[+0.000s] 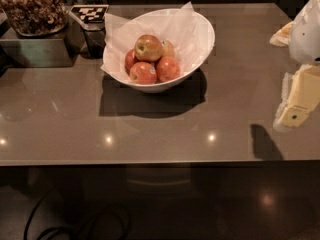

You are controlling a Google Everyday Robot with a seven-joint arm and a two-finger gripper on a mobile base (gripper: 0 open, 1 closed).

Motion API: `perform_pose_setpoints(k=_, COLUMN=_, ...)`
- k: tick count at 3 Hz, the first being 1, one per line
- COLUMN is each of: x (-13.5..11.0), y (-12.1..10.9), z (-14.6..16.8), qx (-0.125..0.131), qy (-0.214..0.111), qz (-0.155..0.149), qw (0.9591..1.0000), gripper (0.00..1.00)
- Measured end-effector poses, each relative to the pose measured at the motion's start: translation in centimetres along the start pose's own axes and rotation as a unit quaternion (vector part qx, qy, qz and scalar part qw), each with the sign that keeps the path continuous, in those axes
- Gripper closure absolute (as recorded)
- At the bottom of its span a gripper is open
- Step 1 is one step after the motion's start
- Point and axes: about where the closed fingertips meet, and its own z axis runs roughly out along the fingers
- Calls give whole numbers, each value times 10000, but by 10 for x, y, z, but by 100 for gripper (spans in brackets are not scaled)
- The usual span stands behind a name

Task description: Pick apple from white bowl

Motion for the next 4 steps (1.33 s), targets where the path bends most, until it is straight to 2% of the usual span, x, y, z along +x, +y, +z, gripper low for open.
perform_pose_setpoints(k=1, x=0, y=0, z=0, qx=1, qy=-2, qz=0, qw=10000, gripper=0)
perform_pose_setpoints(k=2, x=-7, y=-14, z=-3, qx=172, qy=-306, qz=36, qw=9994, gripper=0)
perform_pose_setpoints(k=3, x=-31, y=-46, z=-5, qx=360, qy=-817, qz=-7, qw=9960, gripper=0)
perform_pose_setpoints(k=4, x=-63, y=-80, z=-6, qx=481, qy=-1353, qz=14, qw=9896, gripper=0)
